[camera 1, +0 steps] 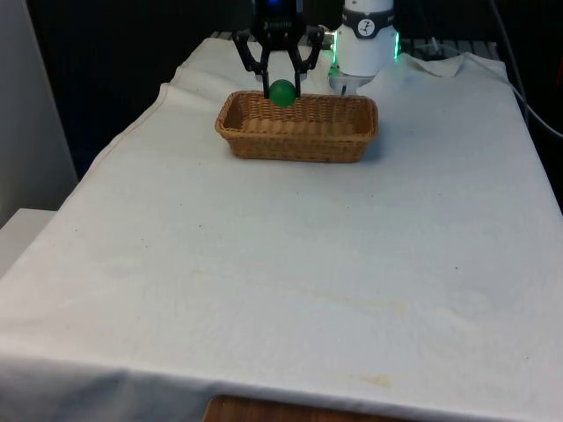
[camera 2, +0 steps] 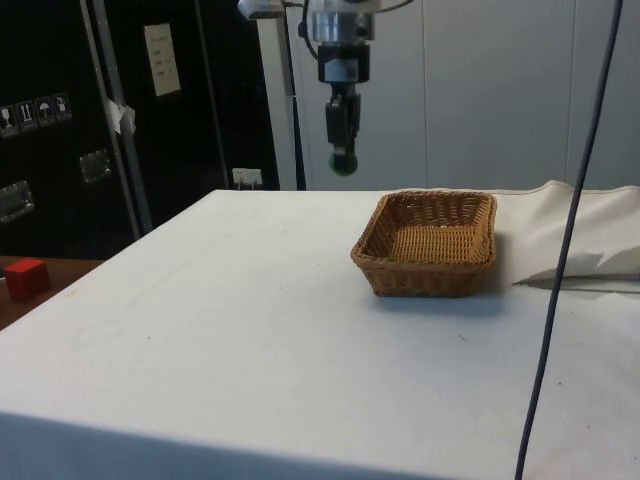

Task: Pick up the ball and place it into the basket.

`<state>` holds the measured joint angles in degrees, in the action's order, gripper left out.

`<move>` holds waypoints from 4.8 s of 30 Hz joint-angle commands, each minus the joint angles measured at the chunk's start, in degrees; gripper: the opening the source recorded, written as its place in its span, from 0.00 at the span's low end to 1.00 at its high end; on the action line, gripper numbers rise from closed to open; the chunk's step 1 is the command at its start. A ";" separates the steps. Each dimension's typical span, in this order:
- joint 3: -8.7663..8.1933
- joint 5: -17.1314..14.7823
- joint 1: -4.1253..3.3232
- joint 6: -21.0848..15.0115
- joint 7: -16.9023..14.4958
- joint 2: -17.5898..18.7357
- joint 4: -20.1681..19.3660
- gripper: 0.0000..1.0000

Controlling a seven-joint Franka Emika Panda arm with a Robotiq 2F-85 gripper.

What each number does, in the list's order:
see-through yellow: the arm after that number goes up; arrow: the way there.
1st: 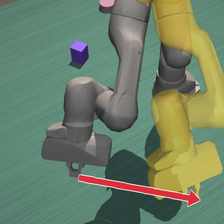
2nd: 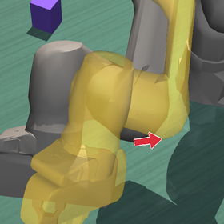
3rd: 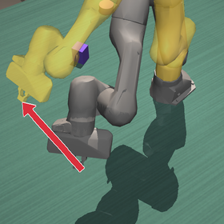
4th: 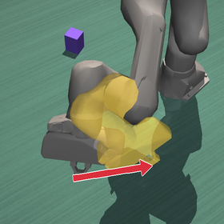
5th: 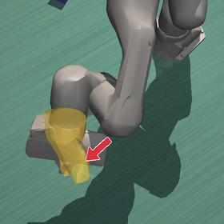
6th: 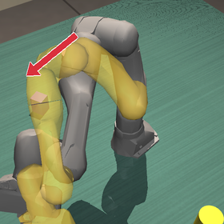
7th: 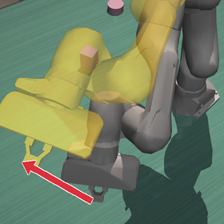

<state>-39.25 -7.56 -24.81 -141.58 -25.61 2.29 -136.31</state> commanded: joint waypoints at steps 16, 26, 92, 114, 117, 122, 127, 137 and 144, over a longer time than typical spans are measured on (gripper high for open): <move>-1.78 9.51 0.40 -0.92 5.21 -4.64 -5.50 0.01; -2.41 12.03 0.74 -1.15 7.22 -6.02 -8.14 0.01; -3.61 6.30 0.63 -18.39 11.69 2.01 -20.51 0.98; -3.84 8.94 0.52 -13.98 13.81 -2.75 -18.56 1.00; -3.09 9.34 0.52 -12.83 14.38 -3.84 -17.99 1.00; -2.18 8.14 0.52 -11.63 13.24 -5.44 -17.65 1.00; -1.03 10.08 0.69 -8.08 14.38 -7.56 -15.76 1.00; 1.15 10.37 0.74 -3.32 14.32 -10.94 -13.41 1.00; 2.46 10.49 0.57 -0.40 13.98 -13.06 -11.97 1.00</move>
<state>-37.07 2.29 -24.29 -142.38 -12.32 -10.89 -148.57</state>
